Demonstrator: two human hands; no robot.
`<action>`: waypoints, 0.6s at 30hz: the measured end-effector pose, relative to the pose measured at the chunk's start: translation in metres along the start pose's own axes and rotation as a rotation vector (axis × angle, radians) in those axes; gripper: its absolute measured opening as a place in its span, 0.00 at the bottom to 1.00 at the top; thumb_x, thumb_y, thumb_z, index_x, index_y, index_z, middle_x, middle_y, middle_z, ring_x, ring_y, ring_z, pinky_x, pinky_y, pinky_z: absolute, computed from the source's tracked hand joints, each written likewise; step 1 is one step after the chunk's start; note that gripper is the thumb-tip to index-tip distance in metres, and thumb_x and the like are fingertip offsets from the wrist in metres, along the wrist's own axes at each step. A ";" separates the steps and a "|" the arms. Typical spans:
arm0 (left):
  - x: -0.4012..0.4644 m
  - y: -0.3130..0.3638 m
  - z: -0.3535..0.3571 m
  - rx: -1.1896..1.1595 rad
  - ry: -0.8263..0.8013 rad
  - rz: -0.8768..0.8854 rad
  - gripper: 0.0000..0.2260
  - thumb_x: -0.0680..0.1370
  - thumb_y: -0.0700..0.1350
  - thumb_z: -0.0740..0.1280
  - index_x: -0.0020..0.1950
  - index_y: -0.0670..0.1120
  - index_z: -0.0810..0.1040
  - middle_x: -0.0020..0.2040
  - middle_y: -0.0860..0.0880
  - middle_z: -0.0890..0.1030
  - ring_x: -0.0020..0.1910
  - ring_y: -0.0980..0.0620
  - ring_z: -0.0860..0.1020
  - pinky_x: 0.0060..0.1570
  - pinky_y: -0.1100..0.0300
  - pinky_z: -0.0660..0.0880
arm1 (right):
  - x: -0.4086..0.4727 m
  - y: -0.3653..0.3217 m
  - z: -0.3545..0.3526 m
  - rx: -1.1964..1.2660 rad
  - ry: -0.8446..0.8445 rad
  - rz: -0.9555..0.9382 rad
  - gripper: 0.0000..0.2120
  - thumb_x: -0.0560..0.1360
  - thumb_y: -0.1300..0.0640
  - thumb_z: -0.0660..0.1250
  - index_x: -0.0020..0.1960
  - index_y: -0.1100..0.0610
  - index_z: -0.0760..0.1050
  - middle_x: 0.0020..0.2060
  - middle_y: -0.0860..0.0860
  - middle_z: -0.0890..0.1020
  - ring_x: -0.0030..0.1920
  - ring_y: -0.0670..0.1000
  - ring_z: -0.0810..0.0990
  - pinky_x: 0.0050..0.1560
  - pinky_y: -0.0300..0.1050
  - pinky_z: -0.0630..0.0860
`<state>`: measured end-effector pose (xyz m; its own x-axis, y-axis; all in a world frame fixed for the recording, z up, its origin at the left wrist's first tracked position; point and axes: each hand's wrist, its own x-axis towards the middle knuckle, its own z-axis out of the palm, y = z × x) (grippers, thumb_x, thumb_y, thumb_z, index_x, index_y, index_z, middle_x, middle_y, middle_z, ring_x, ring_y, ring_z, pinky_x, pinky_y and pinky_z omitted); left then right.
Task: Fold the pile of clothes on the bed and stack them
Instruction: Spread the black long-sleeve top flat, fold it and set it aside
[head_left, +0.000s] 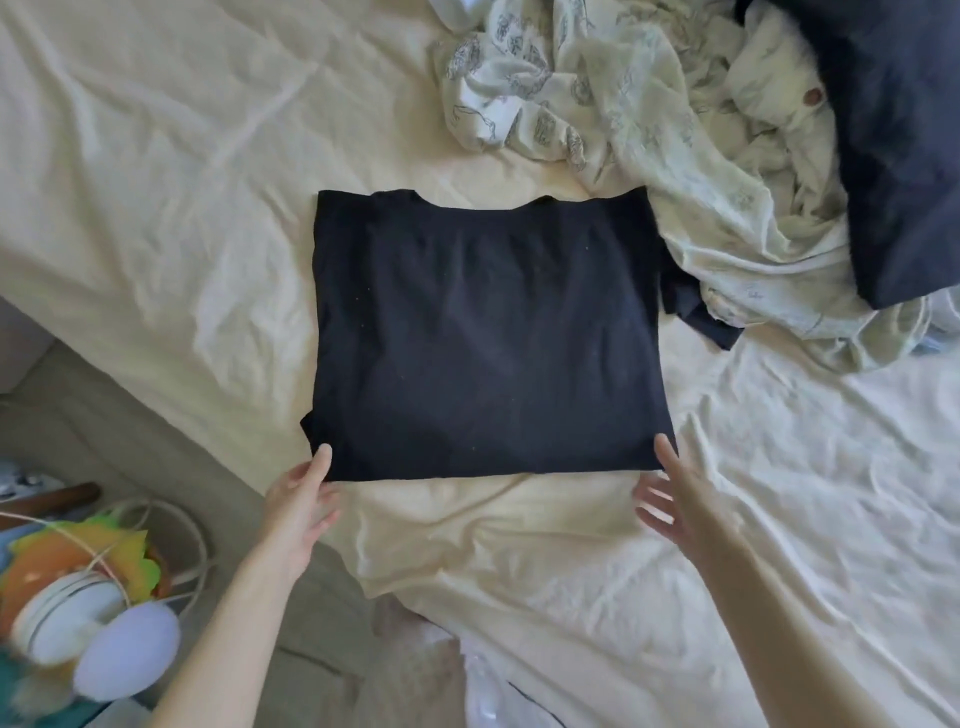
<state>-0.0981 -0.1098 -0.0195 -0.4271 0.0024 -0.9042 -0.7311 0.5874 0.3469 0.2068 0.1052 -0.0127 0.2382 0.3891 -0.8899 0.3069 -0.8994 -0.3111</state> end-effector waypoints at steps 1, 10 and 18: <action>-0.002 -0.004 0.003 -0.078 -0.067 -0.060 0.23 0.74 0.56 0.67 0.63 0.43 0.70 0.55 0.43 0.78 0.53 0.46 0.77 0.51 0.54 0.73 | 0.001 -0.002 0.001 0.121 -0.112 0.087 0.18 0.74 0.43 0.68 0.52 0.57 0.74 0.38 0.52 0.80 0.43 0.53 0.82 0.44 0.48 0.79; -0.010 0.009 0.016 -0.432 -0.027 -0.088 0.10 0.76 0.39 0.68 0.57 0.41 0.74 0.59 0.42 0.77 0.51 0.49 0.78 0.53 0.55 0.74 | 0.000 -0.003 0.017 0.177 0.225 -0.051 0.14 0.77 0.62 0.64 0.61 0.62 0.72 0.53 0.52 0.78 0.52 0.53 0.77 0.52 0.47 0.73; -0.065 0.025 0.044 -0.221 0.111 0.293 0.02 0.79 0.40 0.65 0.48 0.46 0.75 0.50 0.50 0.80 0.50 0.51 0.79 0.55 0.55 0.75 | -0.026 0.028 0.066 -1.226 -0.114 -1.233 0.22 0.80 0.53 0.60 0.73 0.56 0.64 0.72 0.55 0.66 0.74 0.55 0.62 0.73 0.55 0.56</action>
<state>-0.0653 -0.0598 0.0366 -0.6816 0.0494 -0.7300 -0.6611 0.3859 0.6434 0.1484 0.0566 -0.0204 -0.6968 0.6086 -0.3796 0.7166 0.5687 -0.4038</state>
